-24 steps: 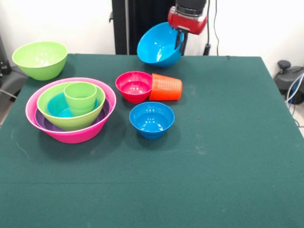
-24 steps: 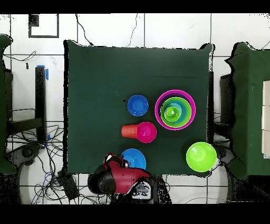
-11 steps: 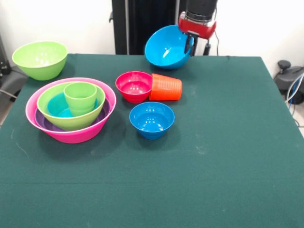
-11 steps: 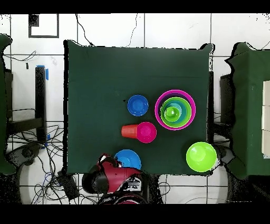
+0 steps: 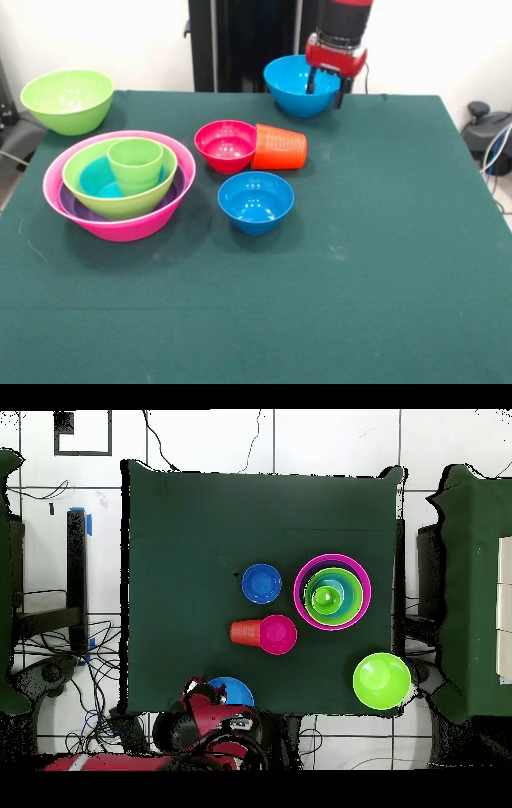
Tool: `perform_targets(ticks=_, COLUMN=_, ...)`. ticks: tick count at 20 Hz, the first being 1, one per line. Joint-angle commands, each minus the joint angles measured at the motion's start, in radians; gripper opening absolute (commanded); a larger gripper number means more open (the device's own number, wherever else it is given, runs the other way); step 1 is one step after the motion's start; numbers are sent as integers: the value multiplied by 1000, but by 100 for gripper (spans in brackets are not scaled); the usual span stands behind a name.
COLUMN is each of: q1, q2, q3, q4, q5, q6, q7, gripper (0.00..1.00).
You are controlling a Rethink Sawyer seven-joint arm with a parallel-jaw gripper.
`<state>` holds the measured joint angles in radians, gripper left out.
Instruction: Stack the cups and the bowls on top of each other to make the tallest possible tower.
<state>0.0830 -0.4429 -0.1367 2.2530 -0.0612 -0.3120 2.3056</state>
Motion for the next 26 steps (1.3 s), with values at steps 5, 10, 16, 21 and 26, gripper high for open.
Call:
perform_targets(ticks=5, q1=-57, q2=147, q3=64, q4=-9, q5=-27, q6=-60, q7=132, gripper=100)
perform_targets(ticks=10, q1=-169, q2=-5, q3=23, q4=33, q5=-157, q6=60, q7=8, gripper=100)
perform_targets(ticks=16, q1=-249, q2=-79, q3=34, q4=33, q5=-260, q6=164, q7=-24, gripper=100)
perform_targets(ticks=21, q1=-275, q2=-119, q3=64, q4=33, q5=-294, q6=208, q7=-10, gripper=100)
perform_targets(ticks=26, q1=-273, q2=-125, q3=89, q4=29, q5=-299, q6=222, q7=20, gripper=100)
